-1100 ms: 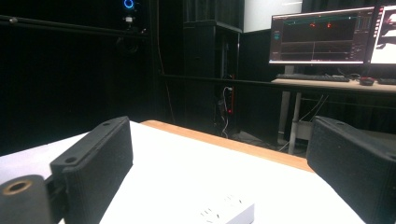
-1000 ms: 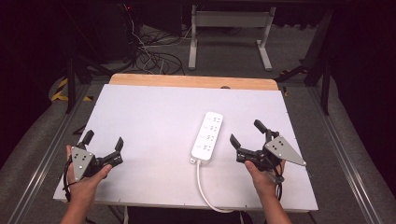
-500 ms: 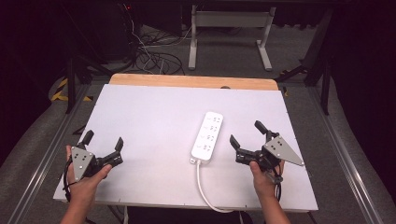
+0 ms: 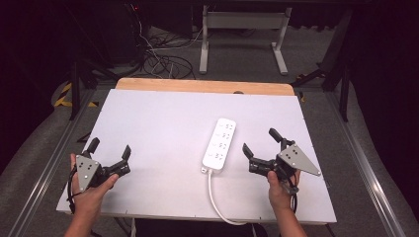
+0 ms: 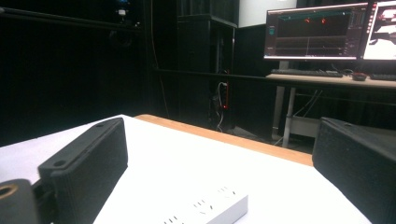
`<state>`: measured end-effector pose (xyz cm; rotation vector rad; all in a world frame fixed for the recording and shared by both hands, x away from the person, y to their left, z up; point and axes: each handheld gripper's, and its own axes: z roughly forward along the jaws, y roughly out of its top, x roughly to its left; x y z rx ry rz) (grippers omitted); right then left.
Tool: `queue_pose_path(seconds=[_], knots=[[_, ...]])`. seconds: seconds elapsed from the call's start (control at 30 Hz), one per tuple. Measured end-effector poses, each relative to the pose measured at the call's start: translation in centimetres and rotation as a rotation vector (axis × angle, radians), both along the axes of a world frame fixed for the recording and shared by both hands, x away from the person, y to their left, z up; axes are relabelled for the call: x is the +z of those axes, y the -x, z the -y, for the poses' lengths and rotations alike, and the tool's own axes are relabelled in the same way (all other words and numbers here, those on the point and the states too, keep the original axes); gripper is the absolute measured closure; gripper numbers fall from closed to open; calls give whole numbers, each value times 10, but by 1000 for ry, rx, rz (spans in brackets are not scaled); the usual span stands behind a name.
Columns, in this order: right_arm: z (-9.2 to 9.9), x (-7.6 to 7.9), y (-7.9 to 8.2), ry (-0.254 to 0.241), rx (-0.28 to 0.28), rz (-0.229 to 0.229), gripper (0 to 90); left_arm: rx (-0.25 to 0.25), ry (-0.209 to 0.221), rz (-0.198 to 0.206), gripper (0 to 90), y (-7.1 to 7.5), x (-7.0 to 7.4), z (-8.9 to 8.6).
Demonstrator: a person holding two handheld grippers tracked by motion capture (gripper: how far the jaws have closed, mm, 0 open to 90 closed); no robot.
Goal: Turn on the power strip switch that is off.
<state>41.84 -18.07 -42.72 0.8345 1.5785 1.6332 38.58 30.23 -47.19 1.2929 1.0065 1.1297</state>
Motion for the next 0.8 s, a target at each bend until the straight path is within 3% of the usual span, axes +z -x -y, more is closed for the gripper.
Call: queue_pose_path(seconds=[0.8], knots=[[0, -2, -1, 10, -5, -13, 41, -3, 5, 7, 11, 3, 1, 0]])
